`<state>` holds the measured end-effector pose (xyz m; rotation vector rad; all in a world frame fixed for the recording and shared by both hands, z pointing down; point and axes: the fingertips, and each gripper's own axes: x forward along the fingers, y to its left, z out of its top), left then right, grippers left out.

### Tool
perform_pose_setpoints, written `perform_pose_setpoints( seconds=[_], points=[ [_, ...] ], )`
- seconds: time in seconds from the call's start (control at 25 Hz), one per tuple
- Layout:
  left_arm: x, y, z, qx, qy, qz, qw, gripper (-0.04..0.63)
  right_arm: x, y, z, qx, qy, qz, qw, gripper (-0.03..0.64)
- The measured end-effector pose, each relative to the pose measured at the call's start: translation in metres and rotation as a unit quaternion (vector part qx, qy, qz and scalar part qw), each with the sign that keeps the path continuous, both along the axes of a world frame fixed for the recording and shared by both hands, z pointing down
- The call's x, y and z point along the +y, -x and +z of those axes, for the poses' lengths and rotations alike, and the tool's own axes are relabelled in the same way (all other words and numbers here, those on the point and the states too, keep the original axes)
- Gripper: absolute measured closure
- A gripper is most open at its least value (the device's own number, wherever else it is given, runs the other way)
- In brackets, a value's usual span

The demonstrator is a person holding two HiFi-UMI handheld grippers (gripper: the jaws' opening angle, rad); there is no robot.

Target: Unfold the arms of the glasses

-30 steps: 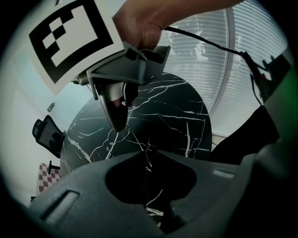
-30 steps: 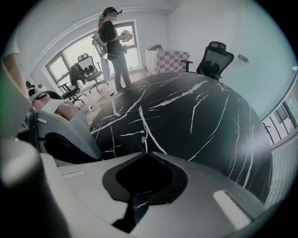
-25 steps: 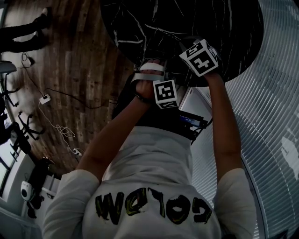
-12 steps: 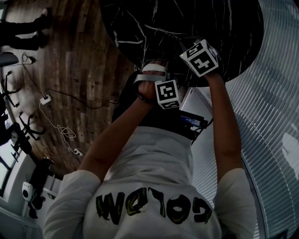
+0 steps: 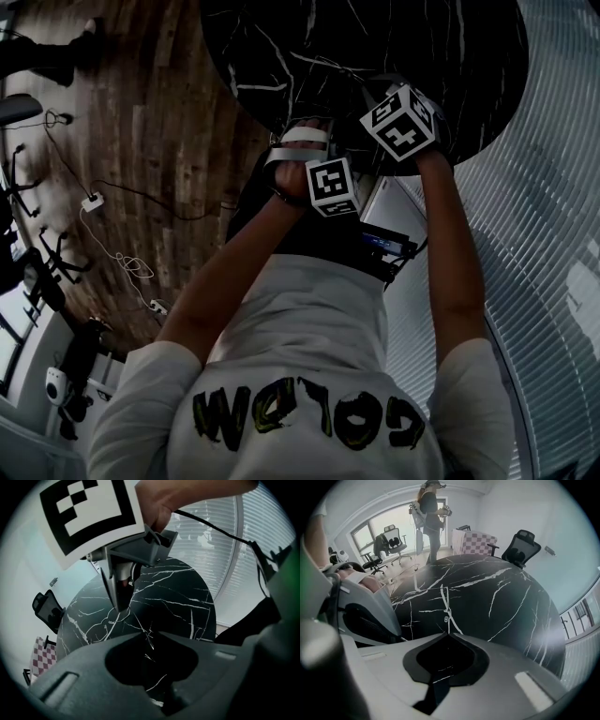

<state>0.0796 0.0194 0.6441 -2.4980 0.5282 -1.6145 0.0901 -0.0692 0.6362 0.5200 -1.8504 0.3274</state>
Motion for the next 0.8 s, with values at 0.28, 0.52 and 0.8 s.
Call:
perform_pose_setpoints(
  seconds=[0.28,0.52,0.8],
  points=[
    [-0.006,0.002,0.002,0.009,-0.001,-0.006,0.9999,0.489,-0.002,-0.004,-0.004,-0.002,-0.011,0.004,1.000,0.554],
    [-0.010,0.011,-0.019,0.028,-0.001,-0.020,0.9994,0.482,-0.002,-0.012,-0.029,-0.019,-0.034,0.028,0.999,0.549],
    [-0.012,0.031,-0.079,0.102,0.031,-0.074,0.9915,0.482,0.015,-0.029,-0.086,-0.062,-0.083,0.104,0.989,0.551]
  ],
)
